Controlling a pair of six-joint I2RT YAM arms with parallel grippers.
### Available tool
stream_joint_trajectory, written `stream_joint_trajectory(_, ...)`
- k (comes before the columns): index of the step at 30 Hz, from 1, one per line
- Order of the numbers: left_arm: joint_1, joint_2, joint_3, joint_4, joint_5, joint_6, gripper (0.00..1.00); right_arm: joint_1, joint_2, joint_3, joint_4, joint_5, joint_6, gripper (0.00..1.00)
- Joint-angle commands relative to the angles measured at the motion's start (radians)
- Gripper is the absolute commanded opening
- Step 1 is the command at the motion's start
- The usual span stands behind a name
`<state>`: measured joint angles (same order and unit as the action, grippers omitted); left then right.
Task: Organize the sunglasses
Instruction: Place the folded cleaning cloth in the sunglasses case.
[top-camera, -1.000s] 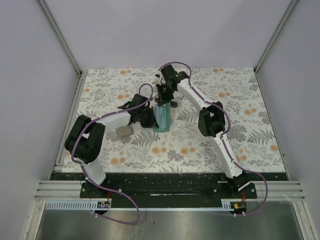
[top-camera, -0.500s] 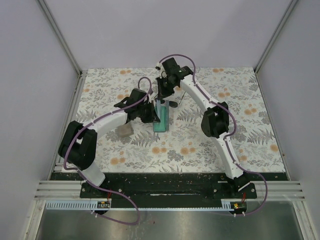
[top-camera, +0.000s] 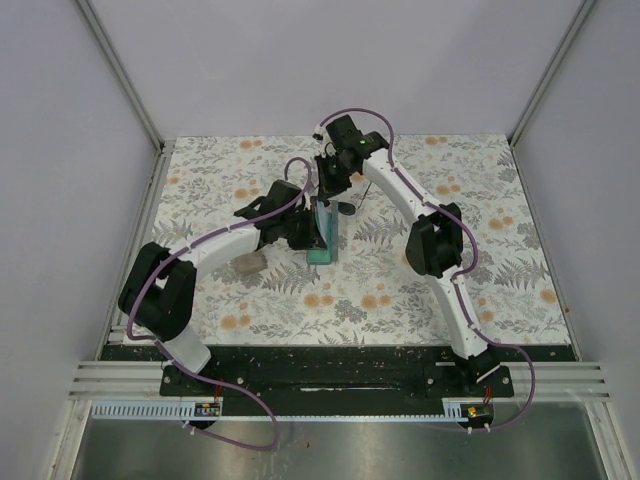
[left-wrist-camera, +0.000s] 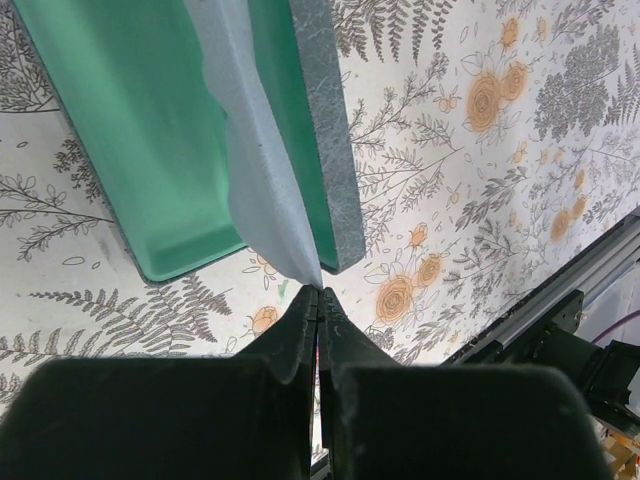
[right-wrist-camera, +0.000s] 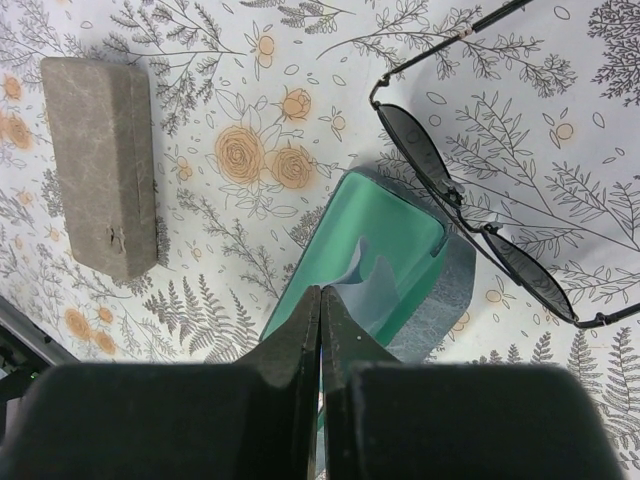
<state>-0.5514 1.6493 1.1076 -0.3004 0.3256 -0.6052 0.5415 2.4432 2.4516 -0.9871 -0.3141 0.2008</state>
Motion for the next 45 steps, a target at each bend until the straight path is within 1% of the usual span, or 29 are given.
stream_joint_trajectory(1,-0.015,-0.013,0.047,0.006,-0.003,-0.018,0.00,0.000,-0.081,-0.011,0.004,0.021,-0.024,0.00)
stream_joint_trajectory(18,-0.047,0.021,0.060,0.010,-0.013,-0.034,0.00,-0.015,-0.096,-0.069,0.007,0.041,-0.055,0.00)
stream_joint_trajectory(27,-0.042,0.032,0.049,0.026,-0.016,-0.034,0.00,-0.018,-0.070,-0.048,0.005,0.023,-0.046,0.00)
stream_joint_trajectory(36,-0.010,0.030,0.032,0.046,0.001,-0.025,0.00,-0.018,-0.035,-0.008,0.005,0.012,-0.037,0.00)
stream_joint_trajectory(45,0.011,0.052,0.018,0.079,0.039,-0.022,0.00,-0.018,0.003,0.021,0.005,0.007,-0.028,0.00)
